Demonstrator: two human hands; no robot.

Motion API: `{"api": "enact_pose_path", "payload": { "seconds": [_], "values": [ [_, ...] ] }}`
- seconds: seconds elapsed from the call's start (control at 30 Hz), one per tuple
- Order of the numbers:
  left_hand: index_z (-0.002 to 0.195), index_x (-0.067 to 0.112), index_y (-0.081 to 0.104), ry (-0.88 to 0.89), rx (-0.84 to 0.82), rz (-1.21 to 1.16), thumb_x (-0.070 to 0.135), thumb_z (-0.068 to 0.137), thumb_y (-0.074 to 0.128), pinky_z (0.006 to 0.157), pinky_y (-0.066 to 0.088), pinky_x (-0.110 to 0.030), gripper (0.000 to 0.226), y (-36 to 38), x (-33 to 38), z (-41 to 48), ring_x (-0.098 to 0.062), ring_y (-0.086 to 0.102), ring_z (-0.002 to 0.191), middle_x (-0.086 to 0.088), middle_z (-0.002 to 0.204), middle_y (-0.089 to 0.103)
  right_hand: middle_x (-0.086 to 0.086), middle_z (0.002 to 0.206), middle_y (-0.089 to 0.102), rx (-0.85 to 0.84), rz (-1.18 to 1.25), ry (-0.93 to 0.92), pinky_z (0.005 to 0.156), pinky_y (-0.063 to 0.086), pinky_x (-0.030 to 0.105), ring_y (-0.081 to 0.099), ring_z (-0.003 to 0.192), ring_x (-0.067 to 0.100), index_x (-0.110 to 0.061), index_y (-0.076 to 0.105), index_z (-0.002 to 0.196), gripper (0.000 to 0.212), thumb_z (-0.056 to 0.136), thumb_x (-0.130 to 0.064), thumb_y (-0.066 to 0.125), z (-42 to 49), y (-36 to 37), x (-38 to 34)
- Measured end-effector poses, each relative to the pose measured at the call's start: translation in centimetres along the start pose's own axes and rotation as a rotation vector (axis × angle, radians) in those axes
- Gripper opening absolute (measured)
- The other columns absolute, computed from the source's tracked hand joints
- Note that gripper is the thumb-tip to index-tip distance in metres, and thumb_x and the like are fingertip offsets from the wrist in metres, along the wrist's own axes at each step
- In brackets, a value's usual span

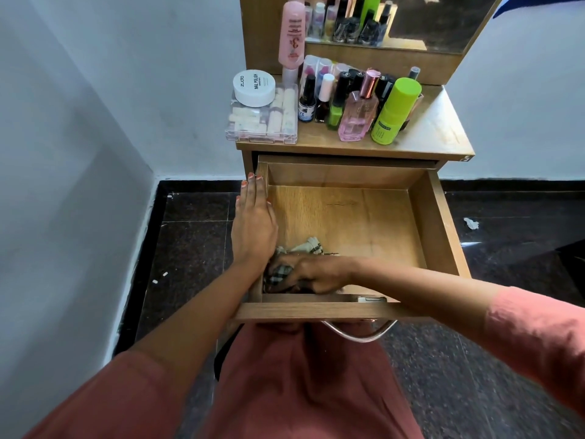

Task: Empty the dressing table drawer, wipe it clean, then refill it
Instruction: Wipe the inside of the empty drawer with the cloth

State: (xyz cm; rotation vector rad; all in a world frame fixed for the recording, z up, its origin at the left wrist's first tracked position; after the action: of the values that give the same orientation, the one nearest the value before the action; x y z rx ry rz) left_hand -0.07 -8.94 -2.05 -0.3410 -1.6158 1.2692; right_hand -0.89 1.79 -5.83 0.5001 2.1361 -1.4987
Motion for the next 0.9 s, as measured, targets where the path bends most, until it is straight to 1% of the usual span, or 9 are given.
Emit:
{"api": "enact_pose_path", "payload": {
  "seconds": [0.13, 0.17, 0.3, 0.4, 0.5, 0.63, 0.7, 0.8, 0.9],
  "values": [
    [0.147, 0.008, 0.013, 0.0, -0.001, 0.004, 0.016, 0.1, 0.024, 0.12, 0.008, -0.031, 0.048, -0.1, -0.1, 0.1, -0.018, 0.006, 0.145, -0.007, 0.157, 0.008, 0.022, 0.128, 0.049, -0.037, -0.076, -0.024, 0.102, 0.036, 0.043, 0.044, 0.119, 0.035, -0.005, 0.068, 0.109, 0.044, 0.073, 0.012, 0.049, 0.6, -0.3, -0.2],
    [0.146, 0.008, 0.013, 0.0, -0.002, 0.008, 0.016, 0.1, 0.024, 0.12, 0.008, -0.031, 0.048, -0.1, -0.1, 0.1, -0.018, 0.006, 0.145, -0.007, 0.157, 0.009, 0.022, 0.129, 0.048, -0.04, -0.075, -0.028, 0.103, 0.035, 0.042, 0.043, 0.12, 0.035, -0.005, 0.067, 0.109, 0.044, 0.073, 0.013, 0.049, 0.5, -0.5, -0.2],
    [0.147, 0.009, 0.012, -0.006, -0.008, 0.008, 0.017, 0.101, 0.024, 0.12, 0.008, -0.031, 0.048, -0.2, 0.1, -0.1, -0.017, 0.006, 0.145, -0.006, 0.157, 0.009, 0.02, 0.134, 0.046, -0.045, -0.026, -0.01, 0.104, 0.024, 0.022, 0.04, 0.126, 0.032, -0.004, 0.064, 0.114, 0.047, 0.074, 0.016, 0.048, -1.2, -1.1, 0.4],
    [0.147, 0.009, 0.011, -0.007, -0.008, 0.006, 0.017, 0.101, 0.023, 0.12, 0.007, -0.03, 0.048, -0.2, 0.0, 0.0, -0.017, 0.005, 0.145, -0.006, 0.157, 0.007, 0.02, 0.13, 0.05, -0.034, 0.0, 0.01, 0.102, 0.029, 0.026, 0.044, 0.123, 0.031, -0.004, 0.065, 0.113, 0.053, 0.068, 0.019, 0.051, -1.8, -1.1, 0.8],
    [0.147, 0.009, 0.011, -0.01, -0.009, 0.009, 0.017, 0.1, 0.023, 0.12, 0.006, -0.03, 0.048, -0.1, 0.0, 0.0, -0.017, 0.004, 0.146, -0.007, 0.157, 0.007, 0.023, 0.121, 0.056, 0.033, 0.015, -0.024, 0.096, 0.03, 0.022, 0.051, 0.115, 0.036, 0.0, 0.067, 0.107, 0.059, 0.056, 0.021, 0.047, -1.1, -0.9, 0.3],
    [0.147, 0.008, 0.012, -0.005, 0.001, 0.013, 0.016, 0.1, 0.023, 0.12, 0.006, -0.03, 0.048, -0.1, 0.1, 0.0, -0.018, 0.005, 0.145, -0.008, 0.157, 0.008, 0.025, 0.114, 0.06, 0.063, 0.059, -0.037, 0.092, 0.035, 0.019, 0.056, 0.108, 0.037, 0.004, 0.069, 0.101, 0.049, 0.06, 0.023, 0.049, 0.6, -0.2, -0.2],
    [0.147, 0.008, 0.012, -0.004, 0.002, 0.014, 0.015, 0.1, 0.023, 0.12, 0.006, -0.03, 0.048, -0.2, 0.1, 0.0, -0.018, 0.006, 0.145, -0.008, 0.157, 0.008, 0.025, 0.112, 0.06, 0.061, 0.039, -0.03, 0.091, 0.04, 0.025, 0.058, 0.105, 0.038, 0.002, 0.07, 0.099, 0.047, 0.061, 0.021, 0.049, 1.0, -0.1, -0.3],
    [0.147, 0.009, 0.012, -0.012, 0.003, 0.007, 0.016, 0.1, 0.023, 0.119, 0.007, -0.029, 0.048, -0.2, 0.1, -0.1, -0.018, 0.006, 0.145, -0.007, 0.157, 0.008, 0.018, 0.116, 0.059, 0.032, -0.125, 0.02, 0.088, 0.047, 0.042, 0.056, 0.109, 0.035, -0.01, 0.069, 0.106, 0.049, 0.066, 0.011, 0.049, 0.6, 0.1, 0.2],
    [0.147, 0.01, 0.011, -0.018, -0.001, 0.007, 0.017, 0.101, 0.023, 0.119, 0.007, -0.029, 0.048, -0.2, 0.1, -0.2, -0.018, 0.005, 0.145, -0.006, 0.157, 0.007, 0.015, 0.12, 0.06, 0.103, -0.261, 0.05, 0.096, 0.046, 0.045, 0.053, 0.117, 0.033, -0.02, 0.068, 0.109, 0.048, 0.072, -0.004, 0.04, -0.1, -0.9, 1.1]
  ]
}}
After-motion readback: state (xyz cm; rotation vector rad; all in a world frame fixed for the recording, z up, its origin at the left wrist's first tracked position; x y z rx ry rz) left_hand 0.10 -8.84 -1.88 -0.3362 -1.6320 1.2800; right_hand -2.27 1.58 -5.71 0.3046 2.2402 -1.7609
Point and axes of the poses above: each hand's wrist, its own z-axis towards the middle knuckle, its own y-axis out of the palm, x = y × z, the point moved 5 cm from there along z, towards the middle knuckle
